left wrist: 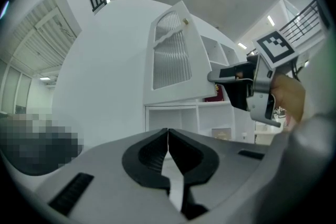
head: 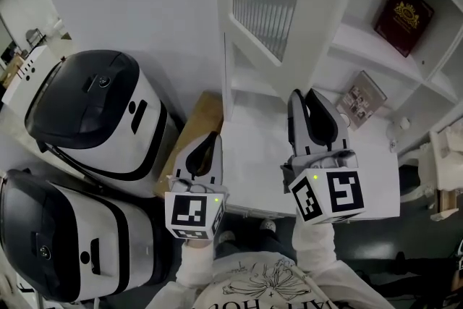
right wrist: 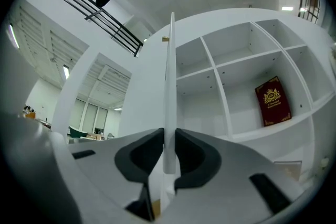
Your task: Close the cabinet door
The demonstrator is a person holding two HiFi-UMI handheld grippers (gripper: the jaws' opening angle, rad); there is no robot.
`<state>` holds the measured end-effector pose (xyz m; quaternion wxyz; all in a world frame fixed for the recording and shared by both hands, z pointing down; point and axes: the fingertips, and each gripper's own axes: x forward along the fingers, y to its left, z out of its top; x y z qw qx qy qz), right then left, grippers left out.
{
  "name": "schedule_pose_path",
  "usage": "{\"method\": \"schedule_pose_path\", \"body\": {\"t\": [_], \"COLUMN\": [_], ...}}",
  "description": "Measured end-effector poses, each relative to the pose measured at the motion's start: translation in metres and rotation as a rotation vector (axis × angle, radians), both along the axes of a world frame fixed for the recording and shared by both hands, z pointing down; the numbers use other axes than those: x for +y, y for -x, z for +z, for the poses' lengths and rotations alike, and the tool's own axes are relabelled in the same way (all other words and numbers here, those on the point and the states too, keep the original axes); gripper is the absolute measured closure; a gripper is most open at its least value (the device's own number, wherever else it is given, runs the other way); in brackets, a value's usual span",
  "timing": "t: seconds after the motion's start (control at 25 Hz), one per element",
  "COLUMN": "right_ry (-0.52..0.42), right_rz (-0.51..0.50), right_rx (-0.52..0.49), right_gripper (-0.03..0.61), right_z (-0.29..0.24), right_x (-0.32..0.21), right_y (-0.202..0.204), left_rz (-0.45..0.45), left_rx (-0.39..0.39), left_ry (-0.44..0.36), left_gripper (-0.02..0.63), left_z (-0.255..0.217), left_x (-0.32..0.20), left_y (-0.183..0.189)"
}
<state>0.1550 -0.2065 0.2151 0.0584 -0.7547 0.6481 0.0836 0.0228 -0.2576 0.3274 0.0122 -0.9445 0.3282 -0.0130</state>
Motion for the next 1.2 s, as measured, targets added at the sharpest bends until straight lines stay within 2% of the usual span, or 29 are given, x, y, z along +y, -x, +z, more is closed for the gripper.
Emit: {"method": "schedule_pose_path", "body": {"t": [0.68,1.2], "right_ry": [-0.027,-0.039], "right_rz": [-0.037,-0.126], "right_rx": [-0.030,-0.017], "right_gripper": [0.502,0.497], "right_z": [0.001,0.002], "right_x": [-0.008,-0.019], "right_y": [-0.068,-0.104], "left_rz": [-0.001,-0.008], "left_rx": [-0.005,-0.011], "left_ry": [0.010,0.000], "left_gripper": [0.609,0.609], "left_z": [0.003,0.004], "left_x": [-0.007,-0.015], "left_y": [-0.061,-0.110]}}
